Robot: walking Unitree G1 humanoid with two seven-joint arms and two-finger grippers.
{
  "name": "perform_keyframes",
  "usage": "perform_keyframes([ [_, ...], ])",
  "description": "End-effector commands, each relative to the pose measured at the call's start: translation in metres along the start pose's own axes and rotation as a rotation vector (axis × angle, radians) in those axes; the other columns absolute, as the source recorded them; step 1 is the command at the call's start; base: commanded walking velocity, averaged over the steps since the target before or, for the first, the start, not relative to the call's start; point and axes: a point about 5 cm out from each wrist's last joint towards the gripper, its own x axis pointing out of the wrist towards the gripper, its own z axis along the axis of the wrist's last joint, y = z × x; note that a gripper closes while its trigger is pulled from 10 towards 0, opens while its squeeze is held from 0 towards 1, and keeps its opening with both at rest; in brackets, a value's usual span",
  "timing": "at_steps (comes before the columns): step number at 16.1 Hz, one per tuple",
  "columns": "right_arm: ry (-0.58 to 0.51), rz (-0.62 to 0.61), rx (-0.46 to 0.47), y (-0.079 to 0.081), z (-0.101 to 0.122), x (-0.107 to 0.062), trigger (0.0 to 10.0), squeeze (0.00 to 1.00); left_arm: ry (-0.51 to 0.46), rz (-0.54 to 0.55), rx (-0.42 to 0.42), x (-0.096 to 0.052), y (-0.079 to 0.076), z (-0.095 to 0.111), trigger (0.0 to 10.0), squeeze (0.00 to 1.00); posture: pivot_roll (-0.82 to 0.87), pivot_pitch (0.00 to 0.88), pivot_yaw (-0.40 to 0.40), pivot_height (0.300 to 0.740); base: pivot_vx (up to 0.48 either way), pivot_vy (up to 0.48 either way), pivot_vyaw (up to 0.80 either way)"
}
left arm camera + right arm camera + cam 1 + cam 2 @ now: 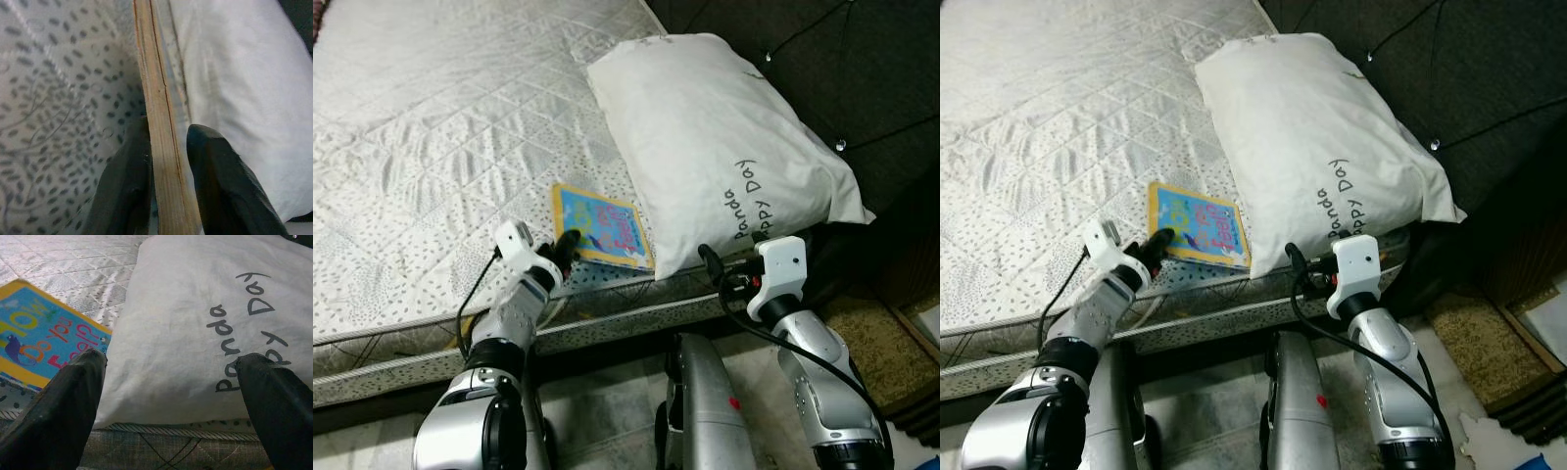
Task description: Clean up the room
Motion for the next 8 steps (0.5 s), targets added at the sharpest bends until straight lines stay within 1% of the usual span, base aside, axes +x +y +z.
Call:
perform_keyframes([
  [1,-0.014,-0.003,-0.015,-0.002,0.005,0.001,10.0,0.0,0.015,-0.012,0.031,0.001,-0.002,-0.002,10.0,1.0,-0.18,0.112,-0.042,0.535,0.0,0.0,0.0],
  [5,-0.019,-0.001,-0.013,0.001,0.005,0.005,10.0,0.0,0.034,-0.009,0.047,-0.002,0.003,-0.009,10.0,1.0,-0.17,0.11,-0.042,0.535,0.0,0.0,0.0],
  [8,-0.023,0.0,-0.013,0.002,0.006,0.006,10.0,0.0,0.013,0.061,0.101,-0.01,0.018,-0.006,10.0,1.0,-0.16,0.106,-0.04,0.535,0.0,0.0,0.0],
])
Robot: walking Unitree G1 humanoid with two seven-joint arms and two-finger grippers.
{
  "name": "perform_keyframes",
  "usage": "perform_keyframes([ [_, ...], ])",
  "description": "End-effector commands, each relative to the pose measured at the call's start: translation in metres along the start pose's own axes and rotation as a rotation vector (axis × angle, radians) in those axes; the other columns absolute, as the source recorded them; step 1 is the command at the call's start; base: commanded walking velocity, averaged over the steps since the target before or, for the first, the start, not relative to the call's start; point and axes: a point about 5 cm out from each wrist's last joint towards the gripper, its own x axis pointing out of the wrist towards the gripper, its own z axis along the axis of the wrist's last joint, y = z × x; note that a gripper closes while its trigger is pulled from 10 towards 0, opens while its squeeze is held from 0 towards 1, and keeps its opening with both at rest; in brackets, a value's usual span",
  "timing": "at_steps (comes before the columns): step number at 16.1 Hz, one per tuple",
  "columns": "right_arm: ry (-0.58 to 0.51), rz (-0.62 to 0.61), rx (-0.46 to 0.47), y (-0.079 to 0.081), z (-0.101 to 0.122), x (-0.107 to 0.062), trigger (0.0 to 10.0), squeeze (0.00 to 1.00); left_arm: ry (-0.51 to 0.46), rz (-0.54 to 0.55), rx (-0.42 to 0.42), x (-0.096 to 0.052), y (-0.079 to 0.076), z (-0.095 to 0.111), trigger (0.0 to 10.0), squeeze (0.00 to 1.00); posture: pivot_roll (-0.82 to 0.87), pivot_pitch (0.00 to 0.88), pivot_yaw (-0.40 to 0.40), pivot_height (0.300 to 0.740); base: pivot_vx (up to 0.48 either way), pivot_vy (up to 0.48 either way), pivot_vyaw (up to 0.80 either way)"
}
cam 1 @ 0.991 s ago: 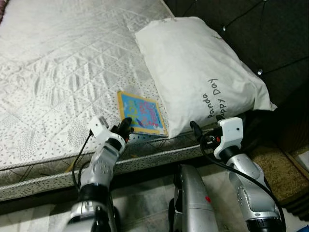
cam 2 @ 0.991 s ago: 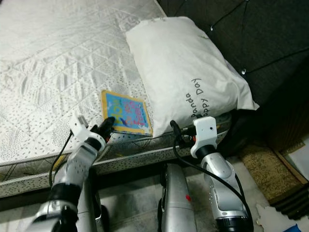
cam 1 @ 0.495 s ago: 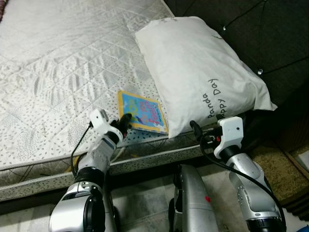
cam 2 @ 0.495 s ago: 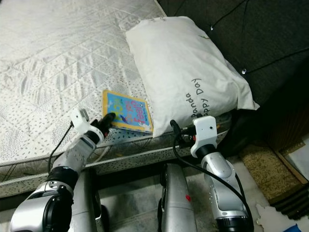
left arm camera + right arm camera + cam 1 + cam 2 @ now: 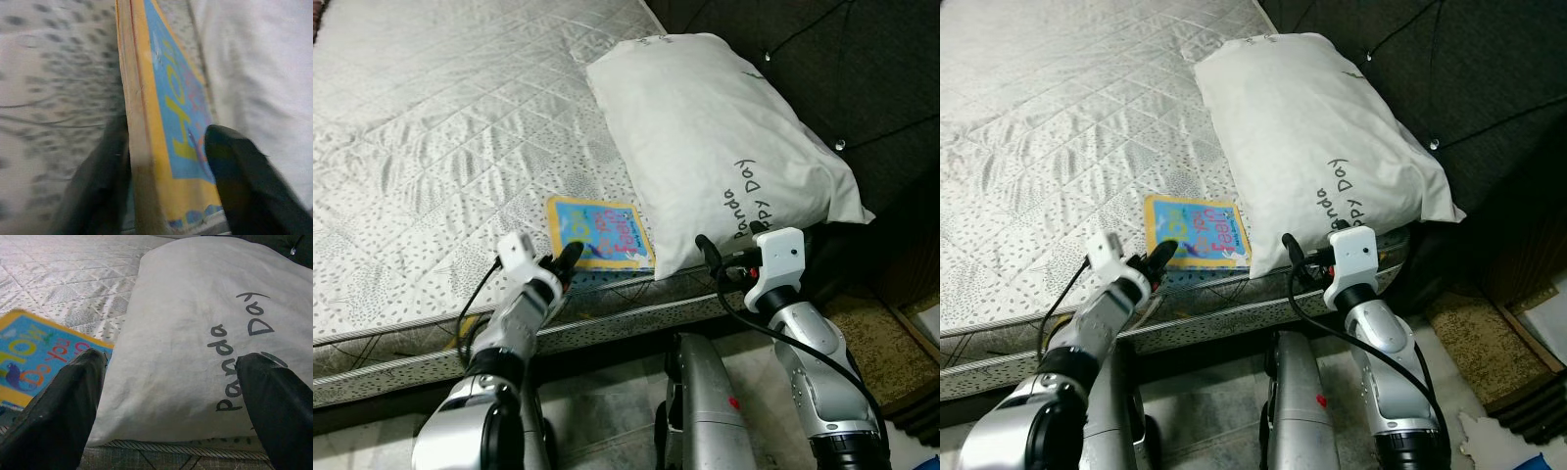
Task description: Clean up the room
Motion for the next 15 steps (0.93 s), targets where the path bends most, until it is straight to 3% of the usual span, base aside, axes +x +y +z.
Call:
perform_keyframes([
  [1,0.012,-0.008,0.0,0.0,-0.003,0.0,10.0,0.0,-0.021,0.022,0.035,-0.002,0.005,0.005,10.0,1.0,-0.16,0.105,-0.04,0.535,0.0,0.0,0.0],
  [5,0.008,-0.011,0.0,0.0,-0.003,0.002,10.0,0.0,-0.029,0.108,0.139,-0.011,0.023,0.011,10.0,1.0,-0.16,0.099,-0.035,0.535,0.0,0.0,0.0],
  [8,0.005,-0.011,0.0,0.0,-0.003,0.003,10.0,0.0,-0.103,0.194,0.21,-0.015,0.033,0.026,10.0,1.0,-0.16,0.095,-0.037,0.535,0.0,0.0,0.0],
  [12,-0.007,-0.012,0.001,0.0,-0.002,0.006,10.0,0.0,-0.236,0.082,0.317,-0.019,-0.002,0.024,10.0,1.0,-0.15,0.082,-0.031,0.535,0.0,0.0,0.0],
  [15,-0.024,-0.001,0.012,0.007,0.001,0.011,10.0,0.0,-0.305,0.001,0.373,-0.036,-0.028,0.012,10.0,1.0,-0.14,0.072,-0.031,0.535,0.0,0.0,0.0],
])
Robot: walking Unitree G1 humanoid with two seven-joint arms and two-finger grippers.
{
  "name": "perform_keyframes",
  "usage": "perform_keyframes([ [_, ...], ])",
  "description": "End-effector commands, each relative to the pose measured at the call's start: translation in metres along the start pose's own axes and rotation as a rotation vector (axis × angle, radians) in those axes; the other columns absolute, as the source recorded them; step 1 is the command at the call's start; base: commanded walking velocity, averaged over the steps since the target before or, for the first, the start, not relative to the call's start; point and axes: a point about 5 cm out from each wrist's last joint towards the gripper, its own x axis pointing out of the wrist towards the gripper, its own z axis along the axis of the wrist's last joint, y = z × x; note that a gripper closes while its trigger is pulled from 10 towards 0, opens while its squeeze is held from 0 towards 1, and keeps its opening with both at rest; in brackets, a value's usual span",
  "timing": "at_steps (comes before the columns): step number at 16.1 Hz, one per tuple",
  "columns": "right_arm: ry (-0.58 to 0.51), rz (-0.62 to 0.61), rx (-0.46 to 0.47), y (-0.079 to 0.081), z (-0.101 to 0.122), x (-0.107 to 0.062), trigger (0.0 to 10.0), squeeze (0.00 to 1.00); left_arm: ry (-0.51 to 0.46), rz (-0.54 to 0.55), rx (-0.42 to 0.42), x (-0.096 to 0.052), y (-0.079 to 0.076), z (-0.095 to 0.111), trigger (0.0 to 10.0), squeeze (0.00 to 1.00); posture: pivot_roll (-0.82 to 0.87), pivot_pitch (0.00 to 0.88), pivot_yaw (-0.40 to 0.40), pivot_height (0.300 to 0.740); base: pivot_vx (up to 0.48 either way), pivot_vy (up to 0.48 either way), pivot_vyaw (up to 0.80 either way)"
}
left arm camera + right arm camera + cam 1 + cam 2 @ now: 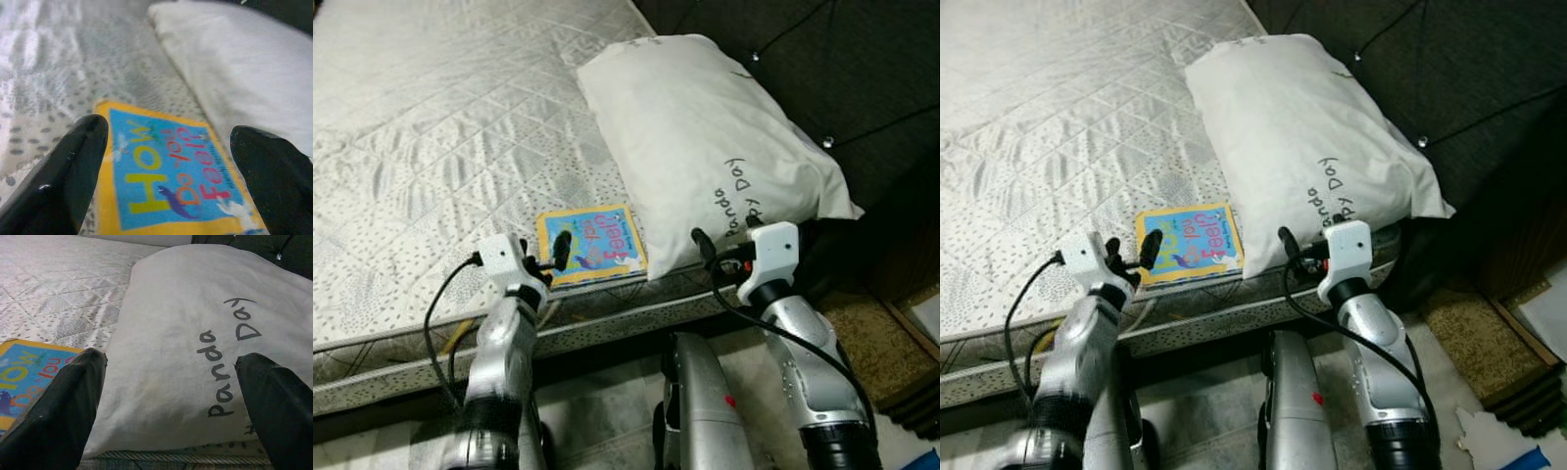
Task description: Clean up the room
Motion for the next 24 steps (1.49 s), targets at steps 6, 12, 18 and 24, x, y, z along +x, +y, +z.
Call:
perform_keyframes([
  [6,0.019,0.033,0.106,0.02,-0.006,0.009,10.0,0.0,-0.141,0.052,0.184,-0.045,0.003,0.027,10.0,1.0,-0.07,0.019,-0.008,0.535,0.0,0.0,0.0],
  [12,-0.085,0.028,0.264,0.028,0.014,0.033,10.0,0.0,-0.157,0.114,0.226,-0.049,0.017,0.042,10.0,1.0,-0.04,0.0,0.01,0.535,0.0,0.0,0.0],
  [18,-0.165,0.029,0.296,0.031,0.035,0.055,10.0,0.0,-0.213,0.174,0.279,-0.029,0.022,0.061,10.0,0.0,-0.04,0.0,0.032,0.59,0.0,0.0,0.0],
  [24,-0.202,0.006,0.286,0.03,0.045,0.064,10.0,0.0,-0.233,0.146,0.297,-0.024,0.013,0.07,10.0,0.0,-0.03,0.0,0.038,0.655,0.0,0.0,0.0],
])
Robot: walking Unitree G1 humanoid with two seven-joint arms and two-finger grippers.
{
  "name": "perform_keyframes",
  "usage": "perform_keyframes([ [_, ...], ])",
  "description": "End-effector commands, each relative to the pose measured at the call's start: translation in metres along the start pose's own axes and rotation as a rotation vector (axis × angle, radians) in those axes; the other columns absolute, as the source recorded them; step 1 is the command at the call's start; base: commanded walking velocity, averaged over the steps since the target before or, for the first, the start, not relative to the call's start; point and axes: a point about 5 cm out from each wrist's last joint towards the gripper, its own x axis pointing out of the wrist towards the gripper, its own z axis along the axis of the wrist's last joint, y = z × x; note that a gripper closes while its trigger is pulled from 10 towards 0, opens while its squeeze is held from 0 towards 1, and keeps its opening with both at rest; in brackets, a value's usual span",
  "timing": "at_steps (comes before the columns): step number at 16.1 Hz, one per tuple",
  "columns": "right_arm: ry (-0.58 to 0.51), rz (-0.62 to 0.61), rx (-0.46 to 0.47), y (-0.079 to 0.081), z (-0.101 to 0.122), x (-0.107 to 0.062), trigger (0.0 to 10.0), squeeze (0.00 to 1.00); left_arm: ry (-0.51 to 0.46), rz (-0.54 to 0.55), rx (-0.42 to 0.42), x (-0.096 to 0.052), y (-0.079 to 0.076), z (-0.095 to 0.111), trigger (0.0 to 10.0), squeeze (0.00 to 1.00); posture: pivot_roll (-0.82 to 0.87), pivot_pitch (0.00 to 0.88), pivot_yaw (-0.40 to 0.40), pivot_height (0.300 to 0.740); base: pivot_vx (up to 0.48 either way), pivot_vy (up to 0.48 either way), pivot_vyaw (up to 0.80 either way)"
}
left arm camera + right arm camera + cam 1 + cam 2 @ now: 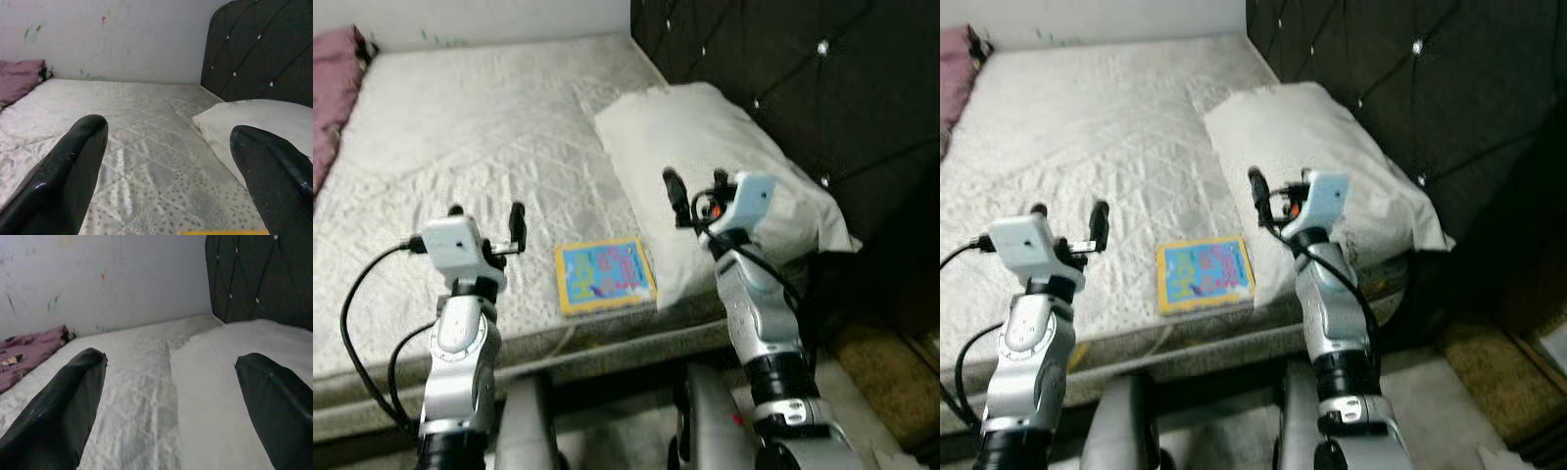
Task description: Clean up the room
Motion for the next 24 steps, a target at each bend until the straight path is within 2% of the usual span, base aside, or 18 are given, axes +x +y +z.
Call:
perform_keyframes([
  [1,-0.018,-0.01,-0.003,0.001,0.005,0.001,10.0,0.0,0.001,0.001,0.024,-0.003,0.001,0.002,10.0,0.0,-0.03,0.0,0.036,0.67,0.0,0.0,0.0],
  [2,-0.017,-0.014,-0.001,0.0,0.004,0.0,10.0,0.0,0.002,0.001,0.025,-0.004,0.001,0.002,10.0,0.0,-0.03,0.0,0.034,0.675,0.0,0.0,0.0],
  [5,0.05,-0.067,-0.027,-0.016,-0.015,-0.015,10.0,0.0,0.035,0.049,0.054,-0.009,0.01,-0.007,10.0,0.0,0.0,0.0,0.007,0.715,0.0,0.0,0.0],
  [7,0.07,-0.117,-0.045,-0.026,-0.02,-0.021,10.0,0.0,0.069,0.038,0.054,-0.012,0.009,-0.014,10.0,0.0,-0.01,0.0,0.012,0.74,0.0,0.0,0.0],
  [11,0.077,-0.132,-0.063,-0.026,-0.022,-0.023,10.0,0.0,0.155,0.017,0.047,-0.009,-0.002,-0.025,10.0,0.0,-0.04,0.0,0.028,0.74,0.0,0.0,0.0],
  [13,0.075,-0.125,-0.076,-0.023,-0.022,-0.022,10.0,0.0,0.163,-0.014,0.006,-0.007,-0.008,-0.027,10.0,0.0,-0.05,0.0,0.028,0.74,0.0,0.0,0.0],
  [19,0.109,-0.161,-0.111,-0.033,-0.024,-0.028,10.0,0.0,0.176,-0.059,-0.057,-0.014,-0.024,-0.031,10.0,0.0,-0.06,0.0,-0.008,0.74,0.0,0.0,0.0],
  [24,0.121,-0.193,-0.118,-0.037,-0.025,-0.036,10.0,0.0,0.17,-0.071,-0.096,-0.023,-0.022,-0.03,10.0,0.0,-0.06,0.01,-0.012,0.74,0.0,0.0,-0.1],
])
